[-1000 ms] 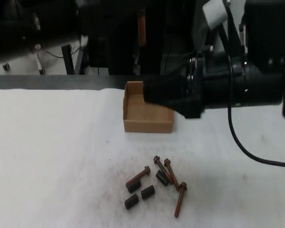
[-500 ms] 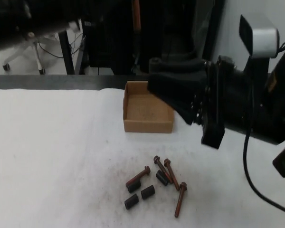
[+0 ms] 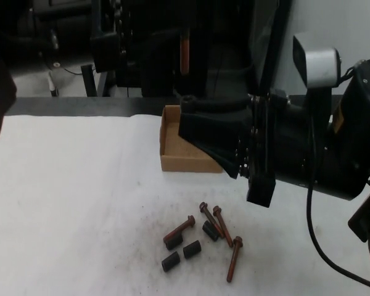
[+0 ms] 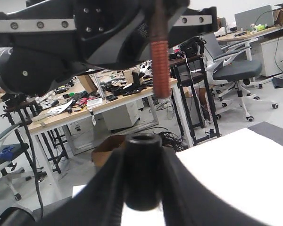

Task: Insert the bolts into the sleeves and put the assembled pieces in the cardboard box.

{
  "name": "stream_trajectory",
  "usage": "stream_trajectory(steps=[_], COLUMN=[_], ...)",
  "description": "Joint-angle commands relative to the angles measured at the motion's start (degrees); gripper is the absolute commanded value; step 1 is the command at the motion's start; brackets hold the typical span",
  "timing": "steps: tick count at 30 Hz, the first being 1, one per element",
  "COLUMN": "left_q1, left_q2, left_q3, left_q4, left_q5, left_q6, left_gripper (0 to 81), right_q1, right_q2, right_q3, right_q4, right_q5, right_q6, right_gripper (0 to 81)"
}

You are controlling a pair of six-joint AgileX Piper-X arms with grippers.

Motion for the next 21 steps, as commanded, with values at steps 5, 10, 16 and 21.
stream_trajectory(steps=[5,10,16,21], left_q1=[0.0,0.0,0.0,0.0], left_q2=[-0.7,-0.7,-0.7,-0.7], left_q3=[-0.3,-0.3,-0.3,-0.3], left_q4=[-1.1,-1.1,-1.1,-1.1], left_q5=[3.0,2.6,1.5,1.5], left_q6=[-1.2,-0.9,-0.9,-0.9], left_gripper=[0.3,0.3,0.3,0.3], right_q1=[0.0,0.0,0.2,0.2], right_q2=[-0.8,-0.8,-0.8,-0.8], right_q3=[0.1,-0.1,-0.8,-2.1], right_q4=[-0.2,-0.2,-0.2,-0.2], right_q5=[3.6,3.6,3.6,3.6], right_q6=[0.4,0.3,0.3,0.3], right_gripper=[0.8,0.8,0.8,0.8])
